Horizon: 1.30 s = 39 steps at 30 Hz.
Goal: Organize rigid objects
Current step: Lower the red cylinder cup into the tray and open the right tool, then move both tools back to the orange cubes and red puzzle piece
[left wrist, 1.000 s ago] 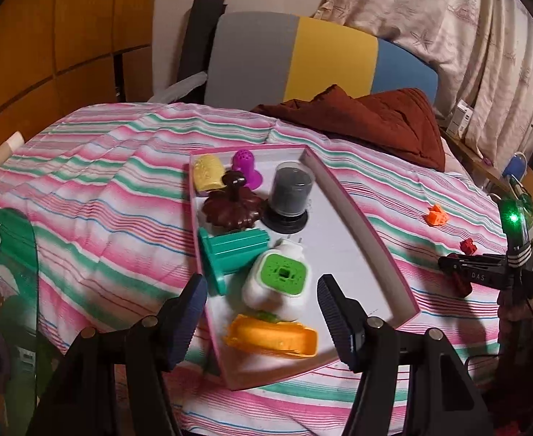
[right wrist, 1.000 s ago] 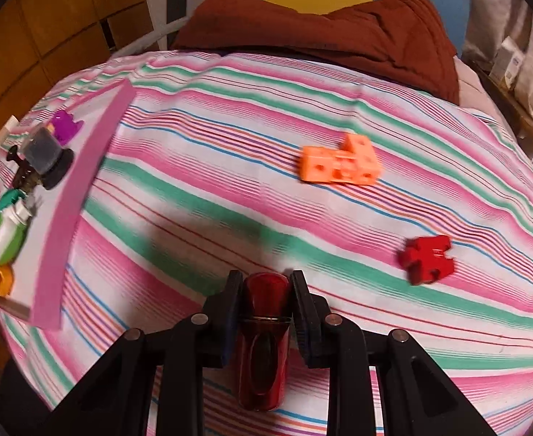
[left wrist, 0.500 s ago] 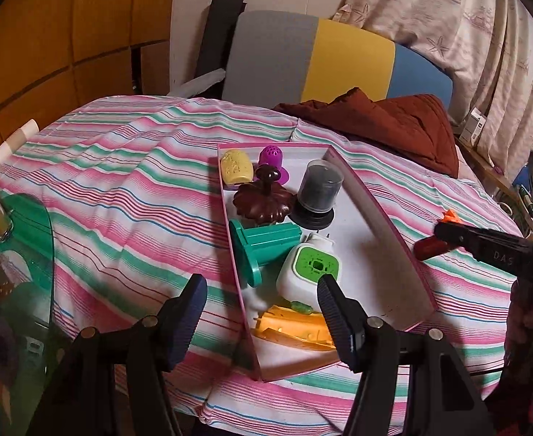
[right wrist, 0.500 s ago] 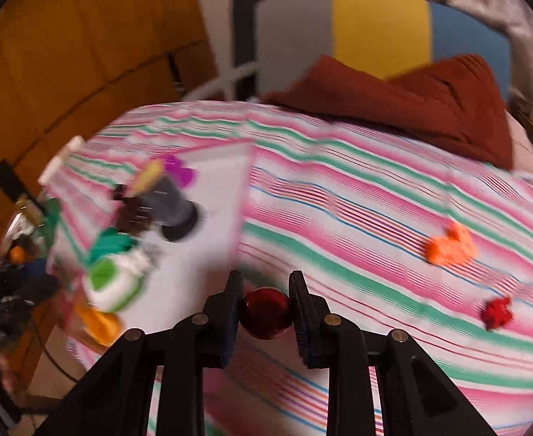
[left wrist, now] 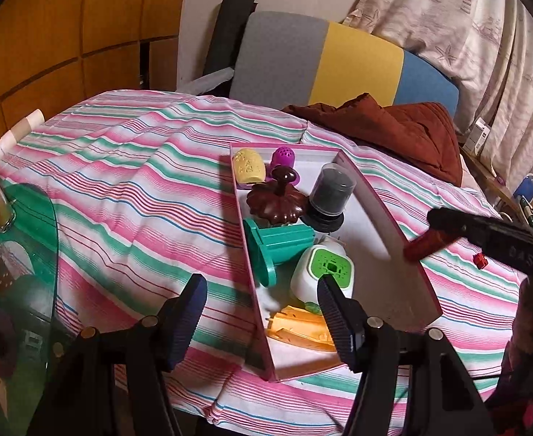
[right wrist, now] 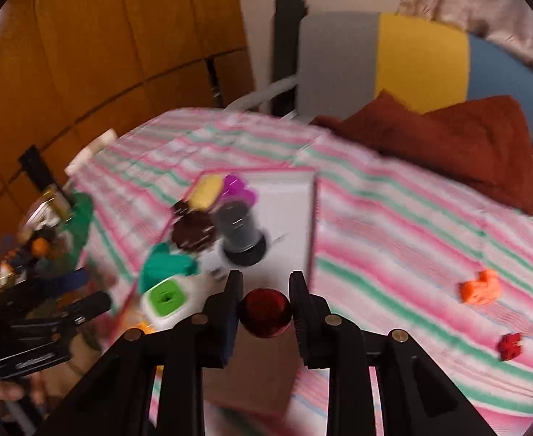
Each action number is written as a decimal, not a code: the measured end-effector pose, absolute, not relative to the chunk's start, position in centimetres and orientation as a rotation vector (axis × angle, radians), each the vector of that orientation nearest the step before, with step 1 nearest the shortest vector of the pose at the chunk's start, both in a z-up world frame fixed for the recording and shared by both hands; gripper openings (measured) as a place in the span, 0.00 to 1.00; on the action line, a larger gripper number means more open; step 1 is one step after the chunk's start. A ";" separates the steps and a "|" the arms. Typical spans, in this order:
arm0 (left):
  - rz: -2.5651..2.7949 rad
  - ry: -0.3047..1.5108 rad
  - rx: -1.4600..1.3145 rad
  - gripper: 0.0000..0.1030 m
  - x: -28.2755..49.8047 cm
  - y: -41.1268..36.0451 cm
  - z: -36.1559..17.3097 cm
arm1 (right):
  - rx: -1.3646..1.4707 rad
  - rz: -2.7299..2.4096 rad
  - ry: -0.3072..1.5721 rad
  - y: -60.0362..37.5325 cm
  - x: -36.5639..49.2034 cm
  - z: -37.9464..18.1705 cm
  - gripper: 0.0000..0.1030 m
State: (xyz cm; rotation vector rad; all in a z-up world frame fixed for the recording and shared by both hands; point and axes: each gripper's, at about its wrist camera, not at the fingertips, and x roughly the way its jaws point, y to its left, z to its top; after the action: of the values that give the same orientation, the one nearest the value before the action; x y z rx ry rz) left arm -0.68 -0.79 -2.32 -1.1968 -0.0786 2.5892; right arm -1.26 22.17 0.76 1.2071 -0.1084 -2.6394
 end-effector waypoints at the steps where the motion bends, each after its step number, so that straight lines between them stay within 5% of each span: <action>1: 2.587 -0.082 -1.201 0.62 -0.7 -0.9 -2.4 | 1.221 -2.608 -0.123 21.9 -1.3 0.5 0.26; 12: 2.589 -0.064 -1.212 0.62 -0.6 -0.9 -2.4 | 1.417 -2.468 -0.053 18.4 -3.2 -4.8 0.31; 14: 2.593 -0.057 -1.211 0.62 -0.5 -0.9 -2.3 | 1.427 -2.481 -0.031 18.2 -3.3 -5.2 0.37; 17: 2.597 -0.049 -1.203 0.62 -0.3 -0.8 -2.2 | 1.392 -2.497 -0.017 18.2 -3.0 -4.9 0.66; 18: 2.599 -0.044 -1.201 0.62 -0.3 -0.8 -2.1 | 1.375 -2.503 -0.019 18.2 -2.9 -4.7 0.68; 39: 2.586 0.077 -1.138 0.62 0.6 1.9 -0.7 | 1.304 -2.857 -0.034 31.9 1.5 -0.5 0.75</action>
State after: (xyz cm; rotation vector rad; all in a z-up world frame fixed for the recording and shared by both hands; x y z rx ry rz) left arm 0.59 1.91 -0.69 -1.1378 0.0766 2.5865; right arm 1.46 31.87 -0.49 1.3042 -0.0338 -2.8568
